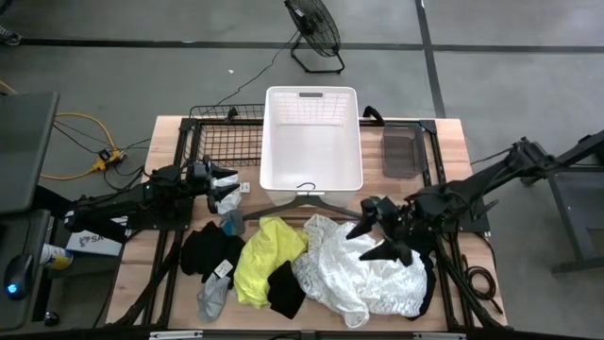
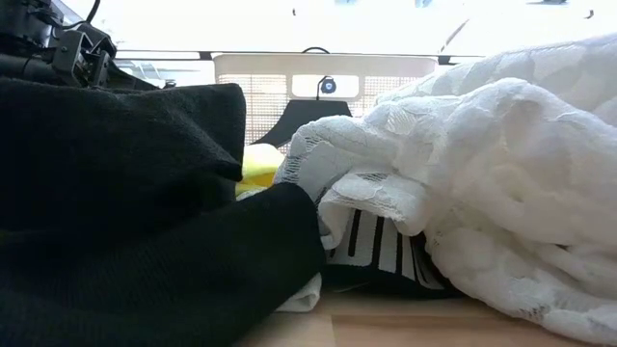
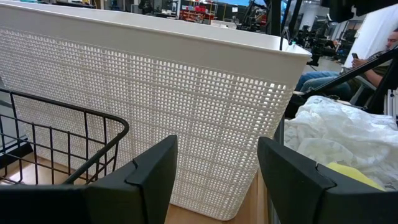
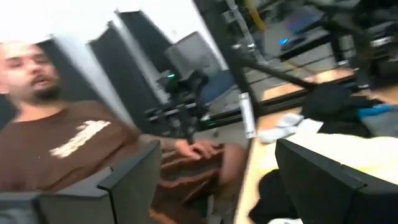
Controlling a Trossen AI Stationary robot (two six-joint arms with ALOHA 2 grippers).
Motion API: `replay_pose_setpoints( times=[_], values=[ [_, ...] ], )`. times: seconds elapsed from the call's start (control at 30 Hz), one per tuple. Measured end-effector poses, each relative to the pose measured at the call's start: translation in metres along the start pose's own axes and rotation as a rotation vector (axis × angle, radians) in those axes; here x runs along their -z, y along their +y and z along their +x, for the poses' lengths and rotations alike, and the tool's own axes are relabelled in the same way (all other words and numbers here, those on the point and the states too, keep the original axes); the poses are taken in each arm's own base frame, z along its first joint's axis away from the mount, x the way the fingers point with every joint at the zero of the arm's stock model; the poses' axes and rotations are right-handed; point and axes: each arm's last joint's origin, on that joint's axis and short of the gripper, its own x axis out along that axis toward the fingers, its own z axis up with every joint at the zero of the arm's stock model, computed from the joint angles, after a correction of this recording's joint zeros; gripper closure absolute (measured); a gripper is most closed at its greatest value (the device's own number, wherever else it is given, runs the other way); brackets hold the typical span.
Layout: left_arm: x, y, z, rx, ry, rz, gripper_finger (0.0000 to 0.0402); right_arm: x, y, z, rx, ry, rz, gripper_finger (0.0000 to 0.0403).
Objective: Pick & Place Cloths
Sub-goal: Put the white dress into the white bin
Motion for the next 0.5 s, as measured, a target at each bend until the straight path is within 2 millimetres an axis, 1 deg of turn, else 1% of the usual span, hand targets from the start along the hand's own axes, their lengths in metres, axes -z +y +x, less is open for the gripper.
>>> replay_pose_setpoints(
  times=[0.1,0.27,0.4,0.5],
  values=[
    [0.0,0.0,0.0,0.0,0.0,0.0,0.0183,0.007,-0.006,0.008,0.143,-0.037,0.051,0.0095],
    [0.0,0.0,0.0,0.0,0.0,0.0,0.0183,0.016,-0.018,0.019,0.274,-0.057,0.172,0.0095],
    [0.0,0.0,0.0,0.0,0.0,0.0,0.0183,0.025,-0.023,0.024,0.338,-0.041,0.306,0.0095],
    [0.0,0.0,0.0,0.0,0.0,0.0,0.0183,0.034,-0.024,0.024,0.382,0.006,0.419,0.0095]
  ],
)
